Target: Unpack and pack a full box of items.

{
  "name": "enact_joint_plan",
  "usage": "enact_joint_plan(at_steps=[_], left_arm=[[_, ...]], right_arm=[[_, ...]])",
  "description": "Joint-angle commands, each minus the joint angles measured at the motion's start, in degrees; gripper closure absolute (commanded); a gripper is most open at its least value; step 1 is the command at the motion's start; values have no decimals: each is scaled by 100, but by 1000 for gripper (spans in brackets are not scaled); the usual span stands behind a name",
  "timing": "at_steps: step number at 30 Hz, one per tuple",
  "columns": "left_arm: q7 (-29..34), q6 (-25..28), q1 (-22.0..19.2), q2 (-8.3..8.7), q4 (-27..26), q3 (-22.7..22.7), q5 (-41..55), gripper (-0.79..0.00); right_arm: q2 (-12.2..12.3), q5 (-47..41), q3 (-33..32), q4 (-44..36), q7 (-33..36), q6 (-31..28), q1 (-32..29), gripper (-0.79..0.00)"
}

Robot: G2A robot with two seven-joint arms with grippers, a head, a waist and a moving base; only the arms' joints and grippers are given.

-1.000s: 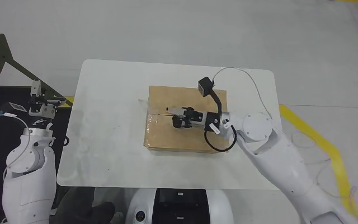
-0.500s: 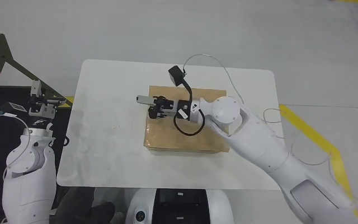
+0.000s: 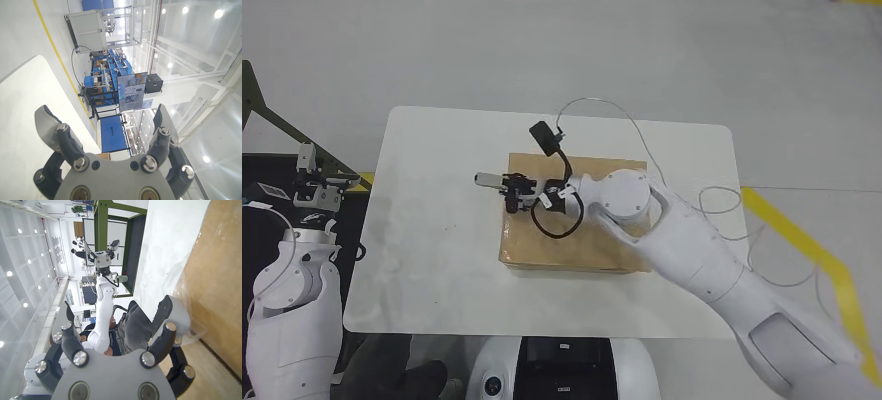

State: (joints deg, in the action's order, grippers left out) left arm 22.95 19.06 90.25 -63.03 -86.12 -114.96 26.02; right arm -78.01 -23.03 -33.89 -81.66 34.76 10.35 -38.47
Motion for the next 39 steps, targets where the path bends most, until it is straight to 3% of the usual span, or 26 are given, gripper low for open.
enact_joint_plan(at_steps=[1, 28, 39], left_arm=[[0, 0, 0, 0, 0, 0, 0, -785], [0, 0, 0, 0, 0, 0, 0, -785], [0, 0, 0, 0, 0, 0, 0, -785]], right_arm=[[40, 123, -72, -124, 21, 186, -96, -785], [641, 1352, -1540, -1848, 234, 1192, -1788, -785], [746, 1508, -1900, -2467, 337, 1078, -2147, -785]])
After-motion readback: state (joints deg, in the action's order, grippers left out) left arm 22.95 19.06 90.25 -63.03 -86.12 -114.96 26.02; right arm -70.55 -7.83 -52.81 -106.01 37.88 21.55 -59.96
